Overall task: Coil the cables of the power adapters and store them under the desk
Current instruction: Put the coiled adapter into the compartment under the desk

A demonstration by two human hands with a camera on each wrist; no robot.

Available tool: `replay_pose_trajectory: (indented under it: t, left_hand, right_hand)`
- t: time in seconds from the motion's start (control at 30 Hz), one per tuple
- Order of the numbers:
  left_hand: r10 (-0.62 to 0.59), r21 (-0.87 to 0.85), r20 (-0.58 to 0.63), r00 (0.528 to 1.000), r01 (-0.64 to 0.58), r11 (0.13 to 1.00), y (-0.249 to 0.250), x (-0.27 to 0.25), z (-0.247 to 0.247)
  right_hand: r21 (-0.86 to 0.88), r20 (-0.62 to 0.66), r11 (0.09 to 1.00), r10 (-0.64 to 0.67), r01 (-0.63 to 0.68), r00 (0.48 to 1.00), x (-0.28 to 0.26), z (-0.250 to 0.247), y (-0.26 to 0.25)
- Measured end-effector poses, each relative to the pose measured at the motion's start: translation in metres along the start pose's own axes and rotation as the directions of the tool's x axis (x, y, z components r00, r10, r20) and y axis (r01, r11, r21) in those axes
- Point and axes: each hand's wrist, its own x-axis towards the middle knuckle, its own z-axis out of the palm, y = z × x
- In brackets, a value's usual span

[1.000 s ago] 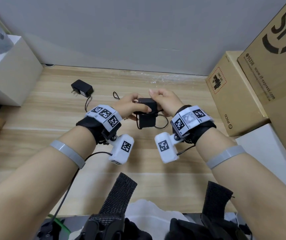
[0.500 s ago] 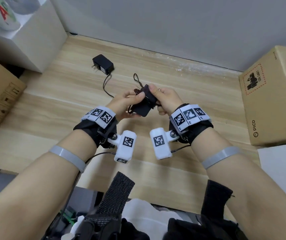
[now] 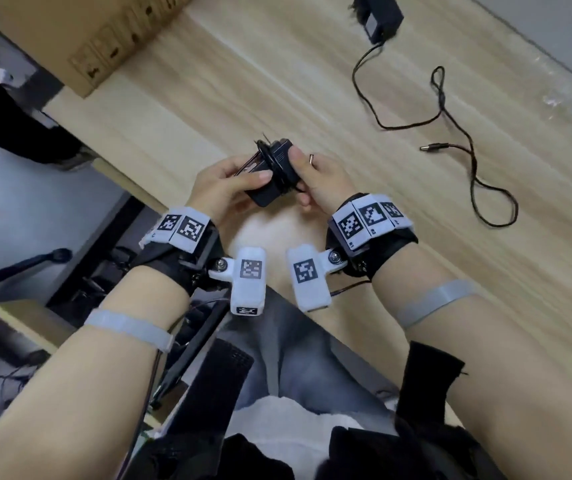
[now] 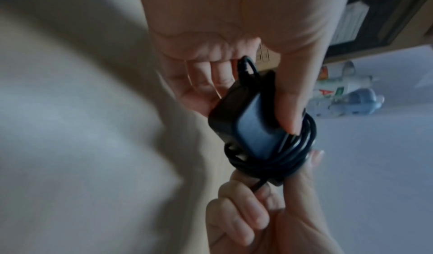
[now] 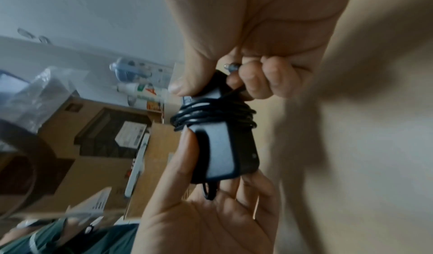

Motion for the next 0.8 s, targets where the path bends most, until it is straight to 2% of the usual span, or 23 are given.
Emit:
replay_pose_trajectory:
  t: [0.1,0.27,0.37,0.43,0.5,0.63,0.8]
  left_hand:
    - [0.030,0.014,-0.051,0.998,-0.029,0.999,-0.007,-0.013,-0.049]
    - [0.052,0.023,-0.129,0.990,-0.049,0.999,-0.023,-0.038,-0.139]
    - [0.021,-0.017,-0.154,0.988,-0.024,1.000,-0.045,-0.049,-0.189]
    - [-0.037,-0.077,-0.207,0.978,0.021,0.997,-0.069,-0.048,-0.214]
    - [-0.113,-0.128,-0.252,0.961,0.082,0.988,-0.095,-0.041,-0.230]
    - [-0.251,-0.191,-0.241,0.937,0.208,0.959,-0.145,-0.014,-0.234]
    - [-0.401,-0.270,-0.227,0.887,0.339,0.901,-0.177,0.026,-0.226]
  right_hand:
    - [-0.062,0.138,0.997,-0.034,0.043,0.990,-0.002,0.046,0.010]
    - [0.099,0.223,0.993,0.033,-0.056,0.974,-0.015,0.136,0.030]
    - [-0.001,0.313,0.999,0.033,-0.034,0.949,-0.022,0.182,0.045]
    - [-0.074,0.343,0.996,0.081,-0.060,0.936,-0.023,0.203,0.063]
    - [-0.103,0.317,0.984,0.168,-0.142,0.933,-0.019,0.217,0.090]
    - [-0.102,0.152,0.919,0.392,-0.380,0.907,0.001,0.219,0.147]
    - [-0.083,0.001,0.879,0.471,-0.470,0.882,0.035,0.207,0.196]
